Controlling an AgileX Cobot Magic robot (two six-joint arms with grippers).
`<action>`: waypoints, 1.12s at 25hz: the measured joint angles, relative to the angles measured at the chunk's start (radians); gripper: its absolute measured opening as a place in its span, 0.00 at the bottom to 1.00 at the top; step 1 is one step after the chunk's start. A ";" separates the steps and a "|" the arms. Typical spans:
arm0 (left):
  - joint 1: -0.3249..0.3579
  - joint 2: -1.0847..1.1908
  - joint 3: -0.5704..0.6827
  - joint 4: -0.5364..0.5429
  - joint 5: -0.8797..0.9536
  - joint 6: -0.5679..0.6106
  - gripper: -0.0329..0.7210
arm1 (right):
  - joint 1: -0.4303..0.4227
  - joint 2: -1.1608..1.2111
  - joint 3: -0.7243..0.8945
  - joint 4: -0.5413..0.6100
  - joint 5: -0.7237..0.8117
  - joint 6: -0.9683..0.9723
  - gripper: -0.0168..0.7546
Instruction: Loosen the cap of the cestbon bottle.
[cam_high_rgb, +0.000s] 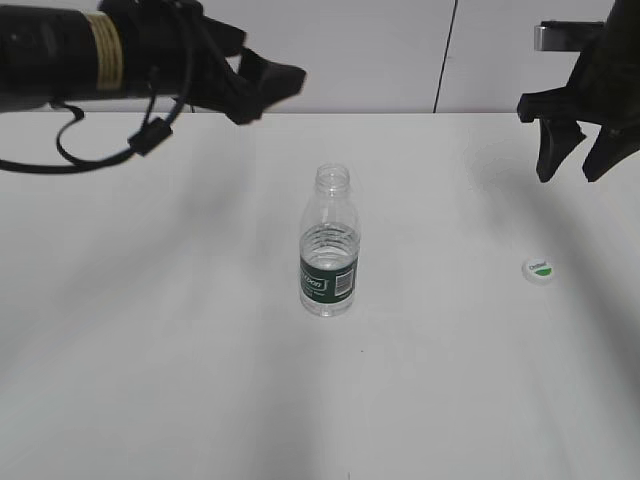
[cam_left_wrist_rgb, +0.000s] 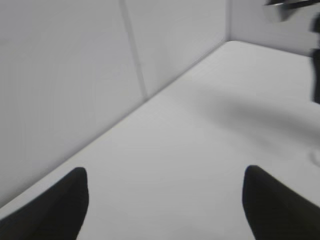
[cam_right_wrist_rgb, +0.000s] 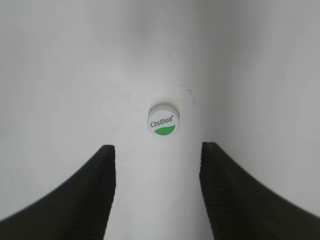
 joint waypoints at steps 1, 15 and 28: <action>0.000 -0.034 0.000 -0.025 0.077 0.000 0.79 | 0.000 -0.005 -0.007 0.000 0.001 0.000 0.56; 0.000 -0.219 0.000 -0.429 1.001 0.088 0.79 | 0.000 -0.119 -0.049 0.025 0.005 0.000 0.56; 0.078 -0.148 -0.219 -1.001 1.452 0.534 0.78 | 0.000 -0.197 -0.048 -0.001 0.006 0.000 0.56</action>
